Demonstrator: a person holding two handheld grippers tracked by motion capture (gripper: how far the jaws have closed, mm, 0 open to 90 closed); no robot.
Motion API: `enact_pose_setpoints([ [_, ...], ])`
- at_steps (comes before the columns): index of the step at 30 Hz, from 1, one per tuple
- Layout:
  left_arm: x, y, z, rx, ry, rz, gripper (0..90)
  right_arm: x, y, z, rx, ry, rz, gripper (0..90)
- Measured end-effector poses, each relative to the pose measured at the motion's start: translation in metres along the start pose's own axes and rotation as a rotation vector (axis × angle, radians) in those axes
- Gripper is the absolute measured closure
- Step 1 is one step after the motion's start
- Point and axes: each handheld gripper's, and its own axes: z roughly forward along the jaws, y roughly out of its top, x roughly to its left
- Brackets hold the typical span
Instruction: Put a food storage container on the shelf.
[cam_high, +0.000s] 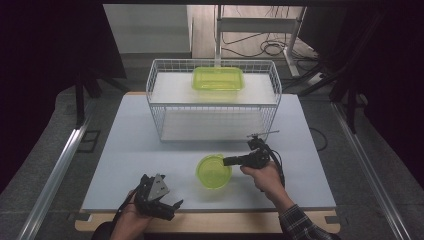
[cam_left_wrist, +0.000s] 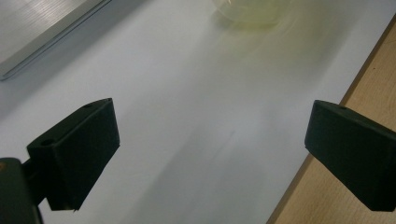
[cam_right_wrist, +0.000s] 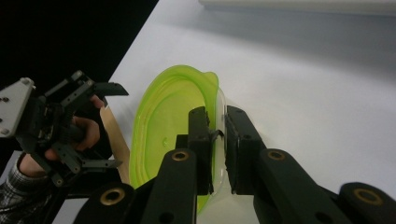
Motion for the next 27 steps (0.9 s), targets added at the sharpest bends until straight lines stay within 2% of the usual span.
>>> enact_pose_setpoints([
  [3, 0.000, 0.000, 0.000, -0.007, 0.002, -0.005, 3.2, 0.001, 0.001, -0.005, -0.014, -0.001, -0.001, 81.8],
  [5, 0.000, 0.000, -0.001, -0.012, 0.005, -0.009, 3.1, 0.002, 0.003, -0.011, -0.029, 0.020, 0.014, 81.8],
  [11, 0.002, 0.000, -0.002, -0.025, 0.002, -0.024, 3.1, 0.007, 0.007, -0.019, -0.050, 0.026, 0.004, 81.8],
  [27, 0.002, 0.000, -0.002, -0.022, 0.002, -0.024, 3.1, 0.024, 0.028, -0.047, -0.121, 0.046, 0.004, 81.8],
])
